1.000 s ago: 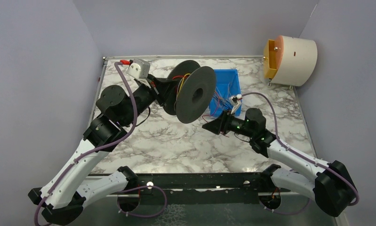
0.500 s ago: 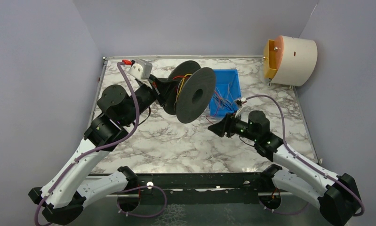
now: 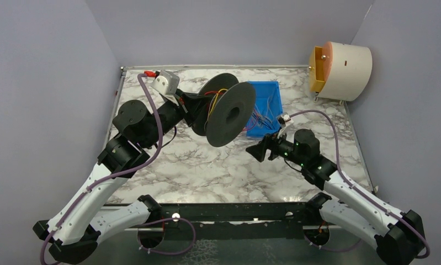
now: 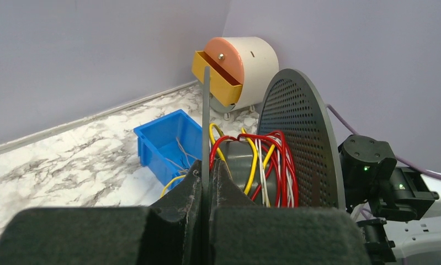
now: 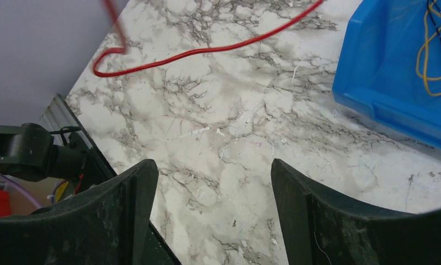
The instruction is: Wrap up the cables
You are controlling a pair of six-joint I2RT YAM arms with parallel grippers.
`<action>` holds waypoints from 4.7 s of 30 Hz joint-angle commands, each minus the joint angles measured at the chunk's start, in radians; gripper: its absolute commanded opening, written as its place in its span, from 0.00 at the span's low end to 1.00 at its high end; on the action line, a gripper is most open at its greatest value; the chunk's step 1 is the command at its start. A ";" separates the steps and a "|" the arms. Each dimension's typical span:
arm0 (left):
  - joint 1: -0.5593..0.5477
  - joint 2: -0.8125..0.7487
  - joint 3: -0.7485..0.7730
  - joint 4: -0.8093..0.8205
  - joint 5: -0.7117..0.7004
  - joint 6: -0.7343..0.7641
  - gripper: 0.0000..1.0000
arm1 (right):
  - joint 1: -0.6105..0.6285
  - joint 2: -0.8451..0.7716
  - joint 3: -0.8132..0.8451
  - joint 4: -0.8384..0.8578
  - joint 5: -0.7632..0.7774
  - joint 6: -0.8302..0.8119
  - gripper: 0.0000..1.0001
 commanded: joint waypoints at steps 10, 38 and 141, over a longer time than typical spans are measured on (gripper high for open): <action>-0.003 -0.017 0.058 0.044 -0.010 0.029 0.00 | -0.004 -0.040 0.220 -0.253 0.173 -0.375 0.84; -0.003 -0.055 0.101 -0.033 0.054 0.054 0.00 | -0.028 0.259 0.430 -0.240 0.249 -0.181 0.66; -0.003 -0.002 0.122 -0.025 -0.519 -0.145 0.00 | 0.497 0.343 0.003 0.486 0.101 -0.641 0.01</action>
